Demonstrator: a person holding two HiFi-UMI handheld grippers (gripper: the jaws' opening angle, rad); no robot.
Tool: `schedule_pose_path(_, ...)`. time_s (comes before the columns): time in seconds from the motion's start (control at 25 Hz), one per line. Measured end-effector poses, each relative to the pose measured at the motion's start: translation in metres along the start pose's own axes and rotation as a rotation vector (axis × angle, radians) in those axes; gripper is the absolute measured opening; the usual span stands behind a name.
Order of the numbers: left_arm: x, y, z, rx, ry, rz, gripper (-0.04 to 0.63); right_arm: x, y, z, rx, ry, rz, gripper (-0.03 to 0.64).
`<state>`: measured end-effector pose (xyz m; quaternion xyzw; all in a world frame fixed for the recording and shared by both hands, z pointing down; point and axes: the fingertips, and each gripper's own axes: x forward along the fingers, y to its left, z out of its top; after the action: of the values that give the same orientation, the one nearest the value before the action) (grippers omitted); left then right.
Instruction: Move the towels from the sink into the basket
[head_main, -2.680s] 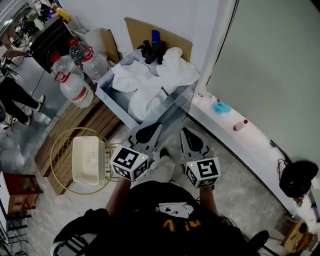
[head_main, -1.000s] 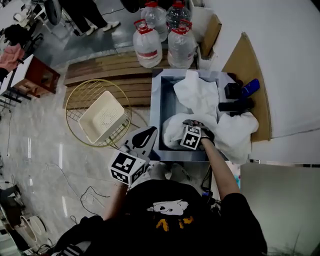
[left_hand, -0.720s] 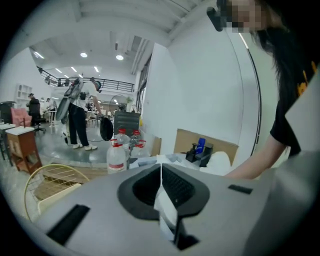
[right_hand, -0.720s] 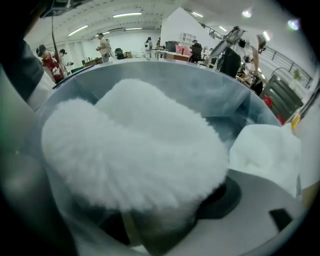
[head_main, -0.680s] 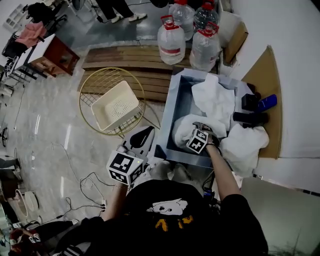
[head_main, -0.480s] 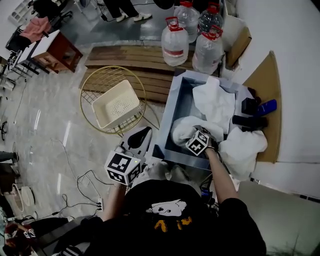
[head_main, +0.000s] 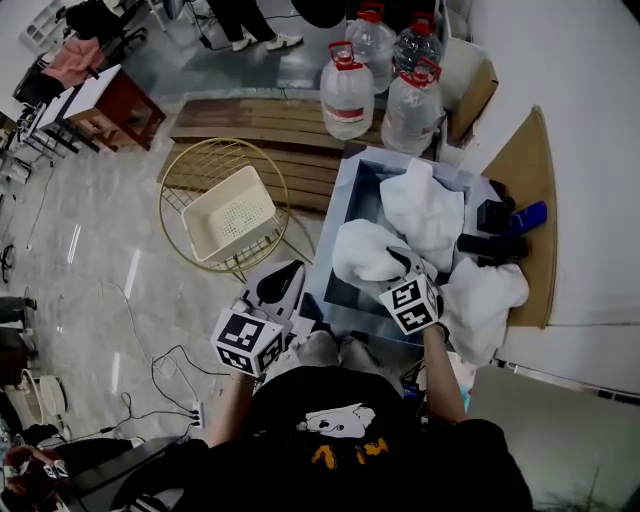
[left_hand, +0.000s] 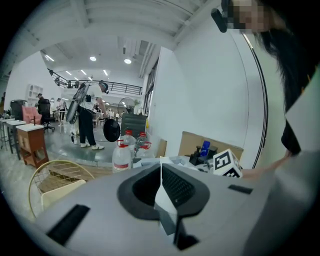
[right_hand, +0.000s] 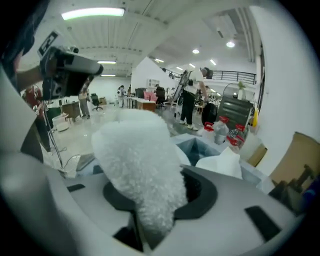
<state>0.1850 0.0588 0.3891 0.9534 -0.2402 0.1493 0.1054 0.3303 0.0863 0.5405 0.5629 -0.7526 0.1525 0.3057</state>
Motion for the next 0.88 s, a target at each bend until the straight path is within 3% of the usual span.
schedule_pose_path(0.16, -0.007, 0.013, 0.003, -0.018, -0.024, 0.031, 0.011, -0.025, -0.002, 0.048, 0.035, -0.127, -0.011, 0.149)
schedule_pose_path(0.36, -0.027, 0.053, 0.004, -0.045, -0.06, 0.103, 0.011, -0.024, 0.012, 0.114, -0.024, -0.218, 0.007, 0.149)
schedule_pose_path(0.6, -0.059, 0.123, -0.002, -0.075, -0.084, 0.15, 0.011, 0.011, 0.048, 0.186, -0.073, -0.275, 0.03, 0.148)
schedule_pose_path(0.88, -0.099, 0.219, -0.016, -0.097, -0.082, 0.176, 0.011, 0.074, 0.079, 0.26, -0.066, -0.309, -0.019, 0.123)
